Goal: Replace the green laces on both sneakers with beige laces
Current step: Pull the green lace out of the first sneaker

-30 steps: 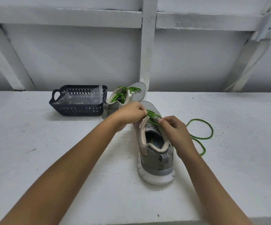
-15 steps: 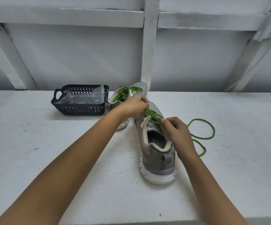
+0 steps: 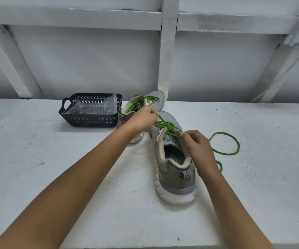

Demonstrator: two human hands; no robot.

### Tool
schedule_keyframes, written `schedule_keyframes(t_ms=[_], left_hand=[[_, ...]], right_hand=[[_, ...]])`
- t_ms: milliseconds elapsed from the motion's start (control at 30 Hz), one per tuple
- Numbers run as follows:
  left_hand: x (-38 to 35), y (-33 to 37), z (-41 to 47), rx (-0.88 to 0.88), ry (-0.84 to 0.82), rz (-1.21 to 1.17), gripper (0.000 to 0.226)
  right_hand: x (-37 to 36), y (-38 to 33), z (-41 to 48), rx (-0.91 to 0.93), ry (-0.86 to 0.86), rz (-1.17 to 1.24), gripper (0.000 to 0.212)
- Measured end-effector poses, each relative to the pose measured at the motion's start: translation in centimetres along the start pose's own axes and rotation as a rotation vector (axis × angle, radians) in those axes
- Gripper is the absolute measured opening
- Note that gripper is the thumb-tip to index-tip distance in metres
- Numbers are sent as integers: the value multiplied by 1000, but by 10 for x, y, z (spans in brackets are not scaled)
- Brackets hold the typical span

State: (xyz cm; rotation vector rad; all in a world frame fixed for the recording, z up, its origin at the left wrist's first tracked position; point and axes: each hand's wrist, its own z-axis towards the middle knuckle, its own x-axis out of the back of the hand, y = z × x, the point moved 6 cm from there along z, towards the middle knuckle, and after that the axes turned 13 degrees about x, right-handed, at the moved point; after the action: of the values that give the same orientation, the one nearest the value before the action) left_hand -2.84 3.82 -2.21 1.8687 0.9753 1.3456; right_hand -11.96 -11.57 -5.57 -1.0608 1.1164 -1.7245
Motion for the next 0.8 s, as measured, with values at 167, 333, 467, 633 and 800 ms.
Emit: schedule_keyframes(t_ms=[167, 333, 467, 633, 800], left_hand=[[4, 15, -8, -196, 86, 301, 8], [4, 8, -21, -318, 105, 501, 18], [1, -9, -19, -250, 56, 539, 11], [13, -7, -27, -244, 102, 189, 18], [42, -16, -32, -193, 294, -353, 18]], right_hand=[[0, 0, 0, 5, 6, -7, 19], [-1, 2, 1, -2, 16, -2, 19], [-1, 1, 1, 5, 19, -6, 19], [0, 3, 1, 2, 19, -1, 18], [0, 4, 2, 6, 23, 2, 19]])
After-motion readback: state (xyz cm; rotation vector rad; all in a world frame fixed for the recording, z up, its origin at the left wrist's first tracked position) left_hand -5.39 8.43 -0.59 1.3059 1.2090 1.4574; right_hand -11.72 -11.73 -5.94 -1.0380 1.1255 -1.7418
